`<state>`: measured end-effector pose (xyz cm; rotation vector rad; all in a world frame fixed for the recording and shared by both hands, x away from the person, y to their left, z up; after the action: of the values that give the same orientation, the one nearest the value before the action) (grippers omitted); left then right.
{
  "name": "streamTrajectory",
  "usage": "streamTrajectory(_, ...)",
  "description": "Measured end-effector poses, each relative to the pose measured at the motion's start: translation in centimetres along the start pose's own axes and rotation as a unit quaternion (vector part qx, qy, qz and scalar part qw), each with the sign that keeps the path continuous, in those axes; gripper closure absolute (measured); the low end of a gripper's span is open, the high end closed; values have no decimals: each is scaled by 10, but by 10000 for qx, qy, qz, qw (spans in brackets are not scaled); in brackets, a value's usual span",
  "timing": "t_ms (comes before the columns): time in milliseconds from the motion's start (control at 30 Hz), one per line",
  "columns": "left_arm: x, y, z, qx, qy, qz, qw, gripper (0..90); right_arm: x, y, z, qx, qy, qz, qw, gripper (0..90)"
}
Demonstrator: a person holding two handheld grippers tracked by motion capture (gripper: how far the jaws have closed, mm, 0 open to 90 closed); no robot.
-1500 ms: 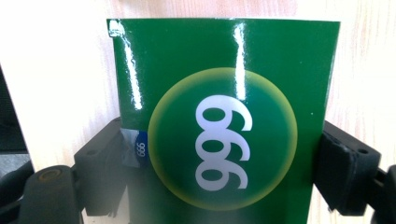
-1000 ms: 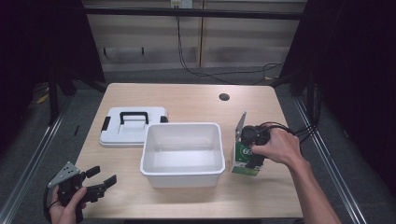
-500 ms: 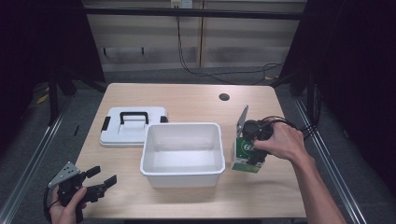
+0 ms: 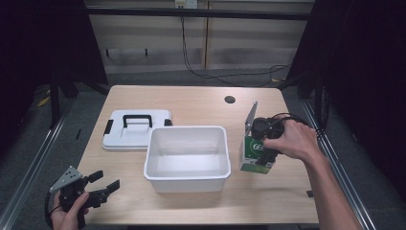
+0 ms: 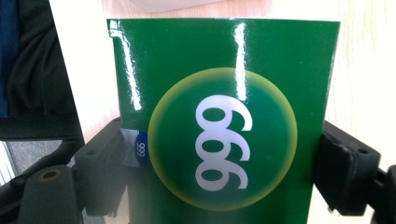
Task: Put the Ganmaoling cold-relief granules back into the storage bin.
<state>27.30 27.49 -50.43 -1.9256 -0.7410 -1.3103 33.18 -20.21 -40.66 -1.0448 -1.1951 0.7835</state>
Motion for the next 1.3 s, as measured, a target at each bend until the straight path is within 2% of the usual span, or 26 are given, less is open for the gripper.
streamTrajectory(267,0,0,1,29,-17,-11,10000,159,8,-10,-1,-48,32,56,10000,162)
streamTrajectory(300,0,0,1,25,9,3,10000,159,9,-10,-2,-40,-40,24,10000,162)
streamTrajectory(367,0,0,1,15,-2,4,10000,159,11,-13,-1,-48,14,69,10000,162)
streamTrajectory(433,0,0,-1,7,-37,-31,10000,159,14,-16,-2,-102,-72,39,9999,162)
streamTrajectory(533,0,0,-1,3,-38,-35,10000,159,15,-21,-1,-115,-28,82,9999,162)
streamTrajectory(633,0,0,-1,3,-27,-19,10000,159,17,-26,0,-122,-86,114,9998,162)
streamTrajectory(833,0,0,-1,-5,-10,-6,10000,159,22,-37,0,-175,-104,88,9998,161)
streamTrajectory(967,0,0,-1,5,-34,-8,10000,159,27,-45,1,-221,-204,-19,9995,161)
streamTrajectory(1100,0,0,-1,-2,-30,-26,10000,159,30,-51,2,-264,-251,-16,9993,161)
streamTrajectory(1133,0,0,-1,-5,-14,-6,10000,159,31,-53,3,-283,-196,-10,9994,161)
streamTrajectory(1300,-1,0,-2,-7,-44,-7,10000,159,38,-58,1,-266,-326,-115,9990,161)
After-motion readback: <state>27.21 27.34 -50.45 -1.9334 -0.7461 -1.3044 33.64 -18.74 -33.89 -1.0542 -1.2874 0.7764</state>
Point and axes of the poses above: each handheld gripper's, and its own axes: y roughly forward along the jaws, x roughly out of its top, z roughly to its left, the point moved 7 cm from there along y, roughly forward along the jaws, and after that the axes turned 15 degrees about -z, right-handed, at the moved point
